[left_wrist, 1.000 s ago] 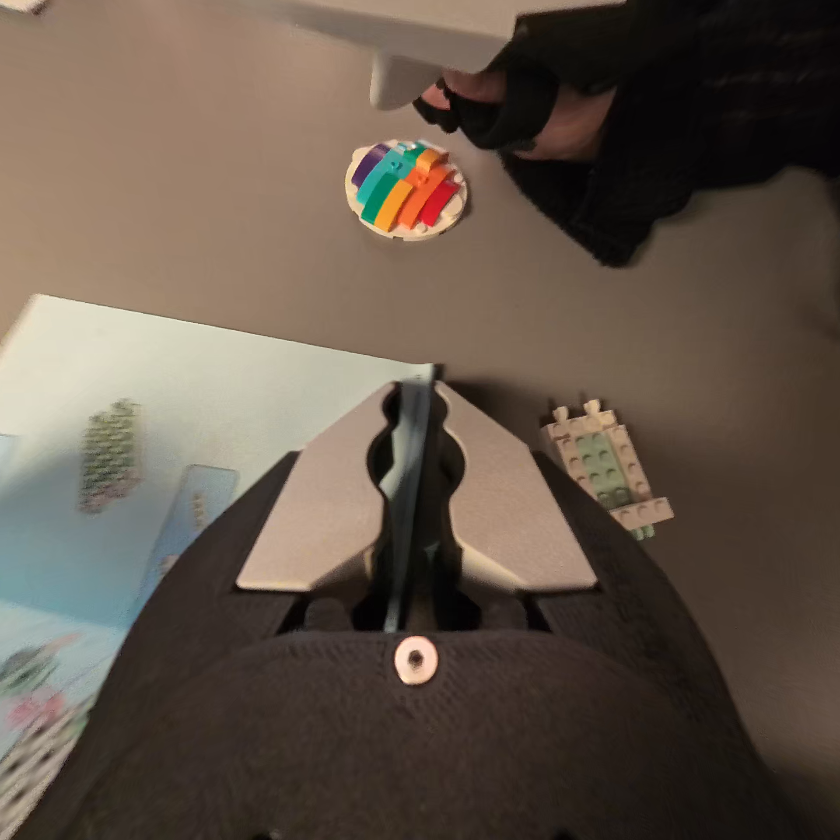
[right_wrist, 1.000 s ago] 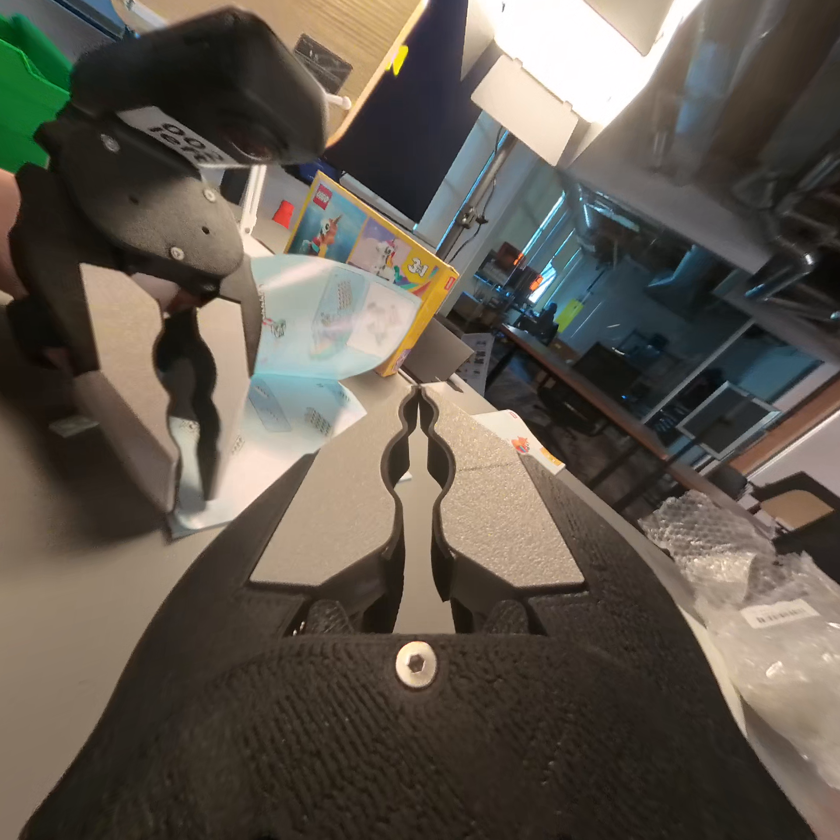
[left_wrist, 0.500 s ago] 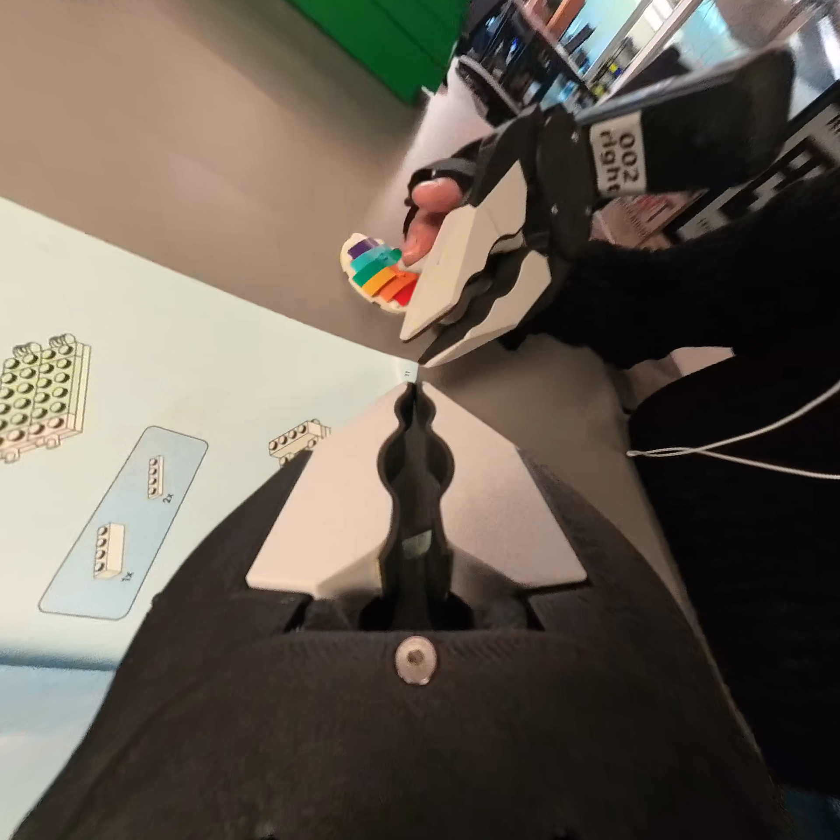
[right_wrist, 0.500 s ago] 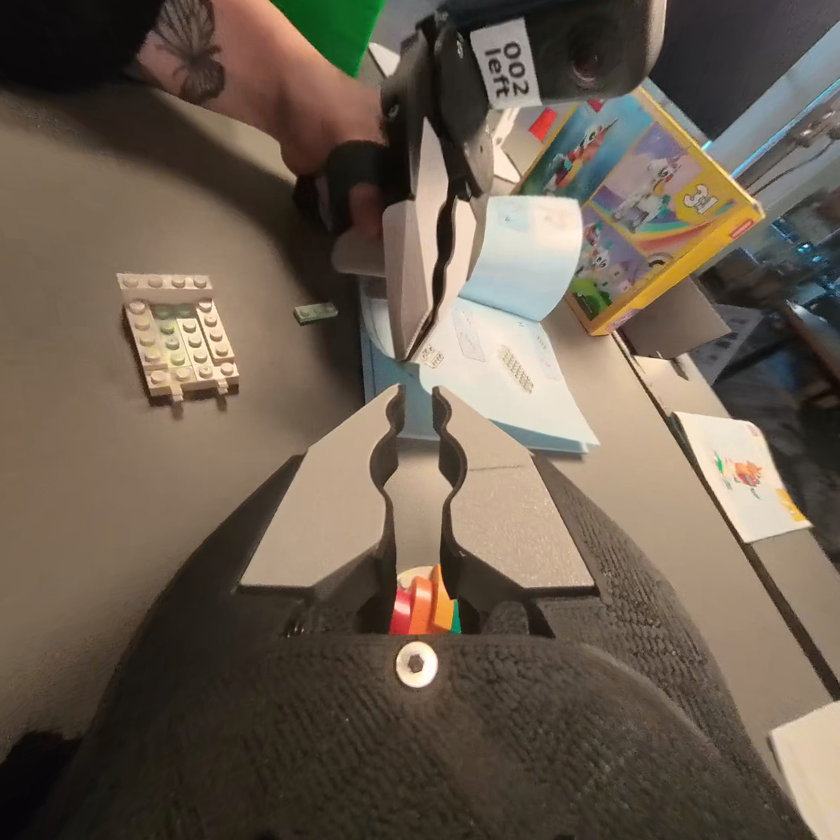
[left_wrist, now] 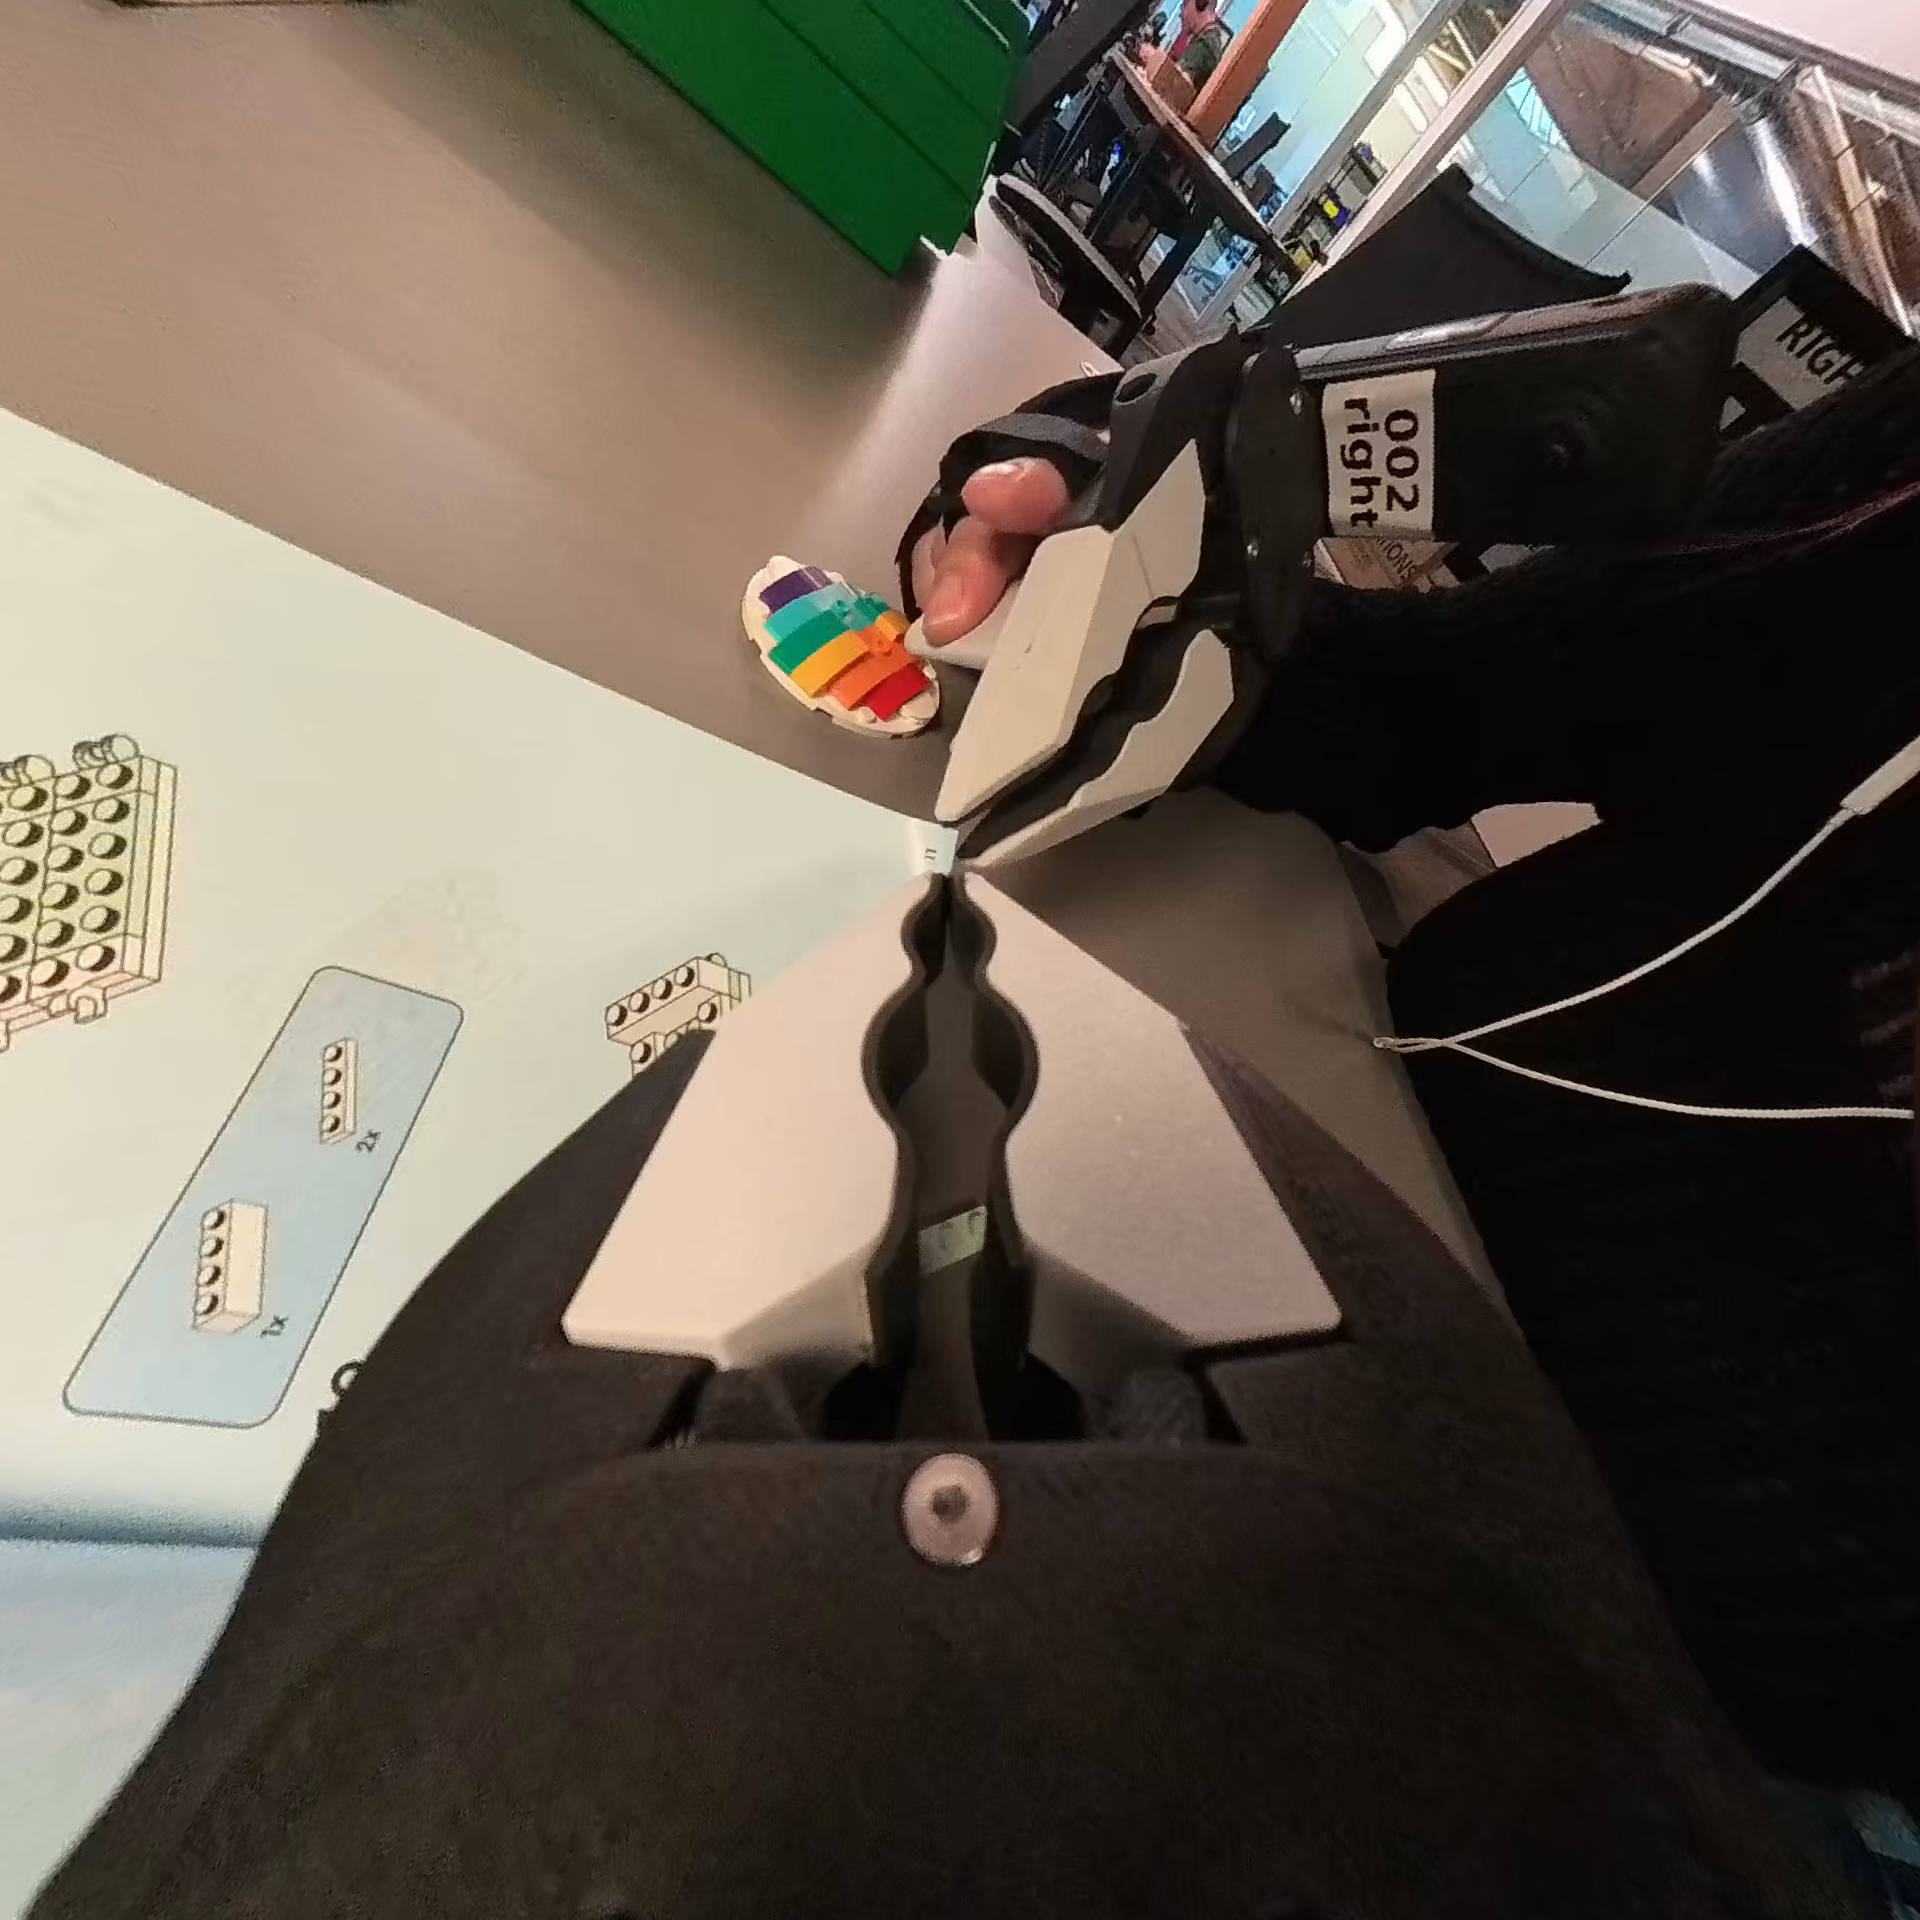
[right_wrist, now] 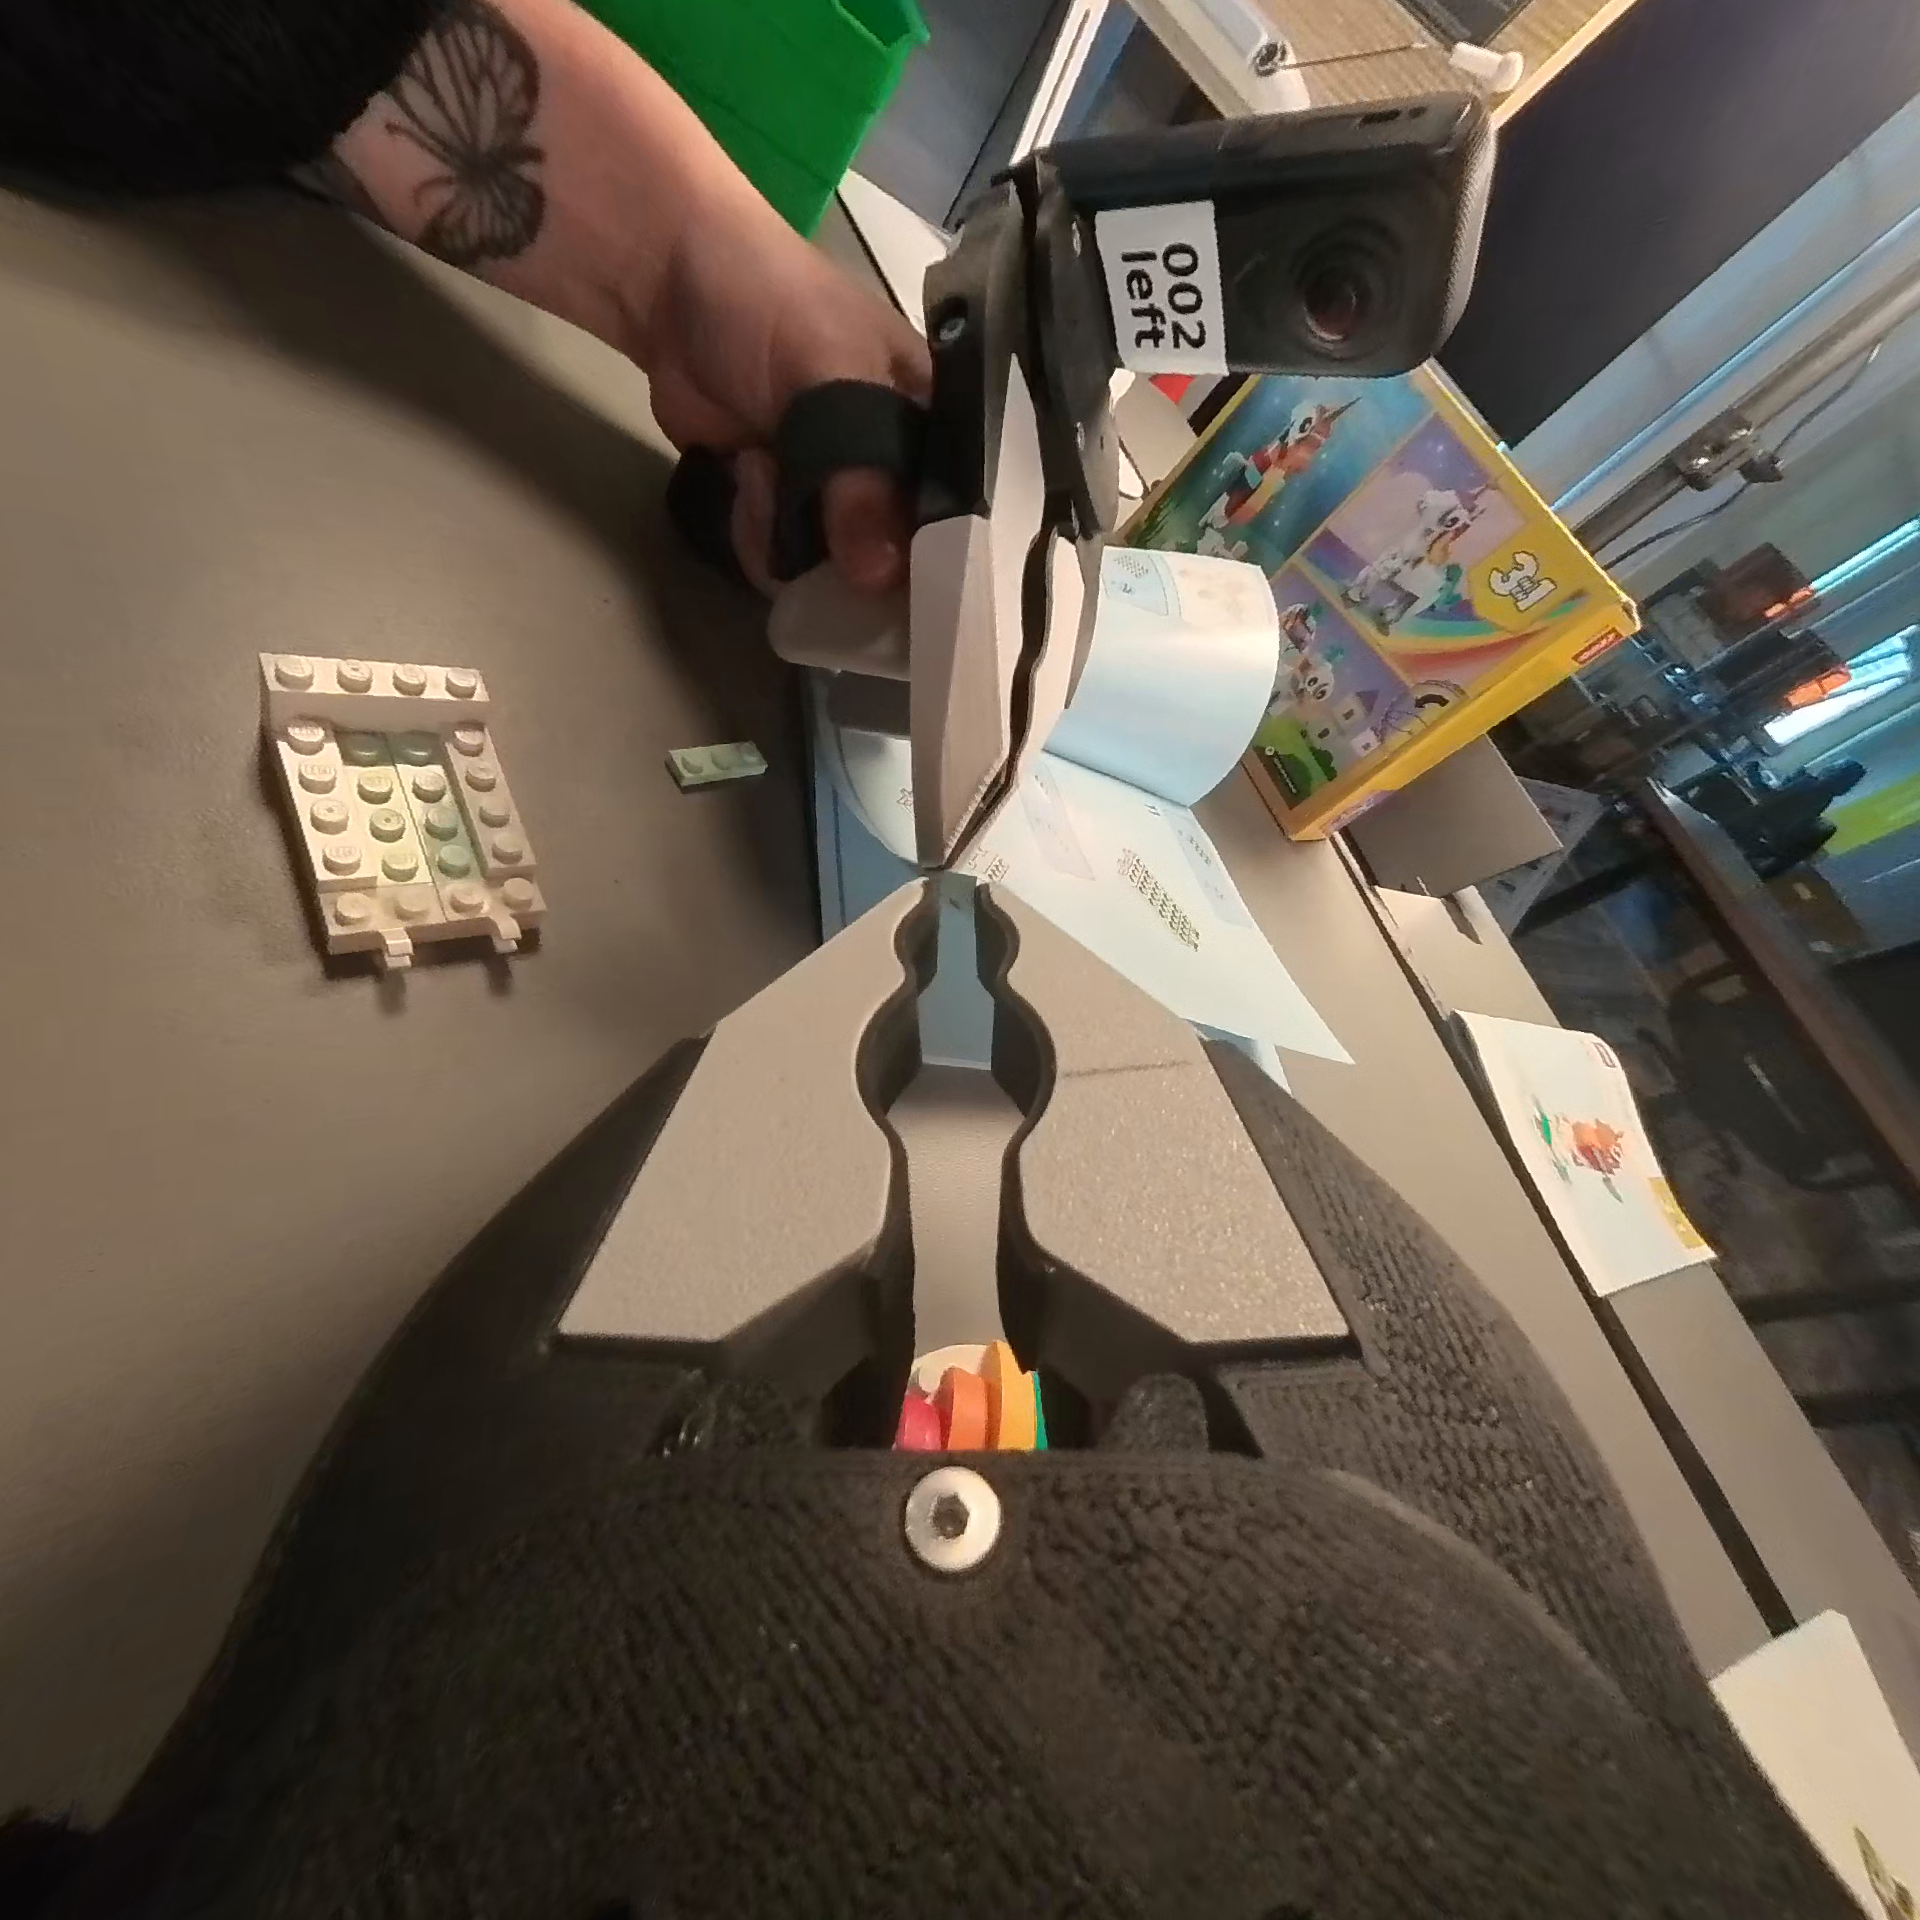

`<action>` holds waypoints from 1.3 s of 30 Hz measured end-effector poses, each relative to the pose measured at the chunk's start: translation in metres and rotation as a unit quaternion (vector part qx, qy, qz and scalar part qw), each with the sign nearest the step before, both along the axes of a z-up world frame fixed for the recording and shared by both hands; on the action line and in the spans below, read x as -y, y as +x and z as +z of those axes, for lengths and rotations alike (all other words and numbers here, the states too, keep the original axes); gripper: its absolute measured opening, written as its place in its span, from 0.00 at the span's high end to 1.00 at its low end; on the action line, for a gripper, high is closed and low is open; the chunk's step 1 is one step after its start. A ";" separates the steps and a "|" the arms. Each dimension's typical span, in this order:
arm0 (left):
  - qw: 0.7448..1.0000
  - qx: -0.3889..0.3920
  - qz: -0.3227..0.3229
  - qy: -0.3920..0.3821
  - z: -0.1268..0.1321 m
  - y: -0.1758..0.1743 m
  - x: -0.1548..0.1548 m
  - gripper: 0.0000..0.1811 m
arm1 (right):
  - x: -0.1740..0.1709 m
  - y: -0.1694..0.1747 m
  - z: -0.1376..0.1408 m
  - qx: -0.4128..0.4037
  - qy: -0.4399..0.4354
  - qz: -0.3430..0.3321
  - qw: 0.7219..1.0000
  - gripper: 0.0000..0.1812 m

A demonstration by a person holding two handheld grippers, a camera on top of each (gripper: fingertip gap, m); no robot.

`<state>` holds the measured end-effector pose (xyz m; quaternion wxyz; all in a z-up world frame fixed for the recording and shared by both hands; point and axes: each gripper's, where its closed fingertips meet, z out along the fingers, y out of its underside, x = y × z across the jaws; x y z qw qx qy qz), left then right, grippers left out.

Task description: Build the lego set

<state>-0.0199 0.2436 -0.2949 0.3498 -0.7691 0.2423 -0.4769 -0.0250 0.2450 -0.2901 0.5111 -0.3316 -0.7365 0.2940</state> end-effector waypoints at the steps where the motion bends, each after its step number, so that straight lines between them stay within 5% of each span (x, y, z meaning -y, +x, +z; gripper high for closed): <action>1: 1.000 0.001 0.000 0.000 0.000 0.000 0.000 1.00 | 0.000 0.000 0.000 0.000 -0.001 0.000 1.000 0.98; 20: 1.000 0.014 0.009 0.013 0.006 -0.001 -0.001 1.00 | -0.006 0.001 -0.006 0.014 0.009 -0.011 1.000 0.99; 24: 0.986 -0.094 0.040 0.129 0.009 -0.003 -0.009 1.00 | -0.023 0.002 -0.001 0.000 -0.011 -0.048 0.999 0.99; 25: 0.978 -0.135 0.046 0.154 0.006 -0.002 -0.011 0.98 | -0.028 0.002 0.001 -0.004 -0.017 -0.060 0.998 0.99; 26: 0.968 -0.174 0.058 0.171 0.002 -0.002 -0.015 0.82 | -0.033 0.002 0.002 -0.008 -0.018 -0.075 0.997 1.00; 30: 0.941 -0.290 0.028 0.173 -0.030 0.003 -0.013 0.79 | -0.043 0.003 0.005 -0.021 -0.015 -0.103 0.994 1.00; 39: 0.944 -0.291 0.016 0.157 -0.037 0.007 -0.010 0.94 | -0.045 0.002 0.006 -0.026 -0.015 -0.108 0.994 1.00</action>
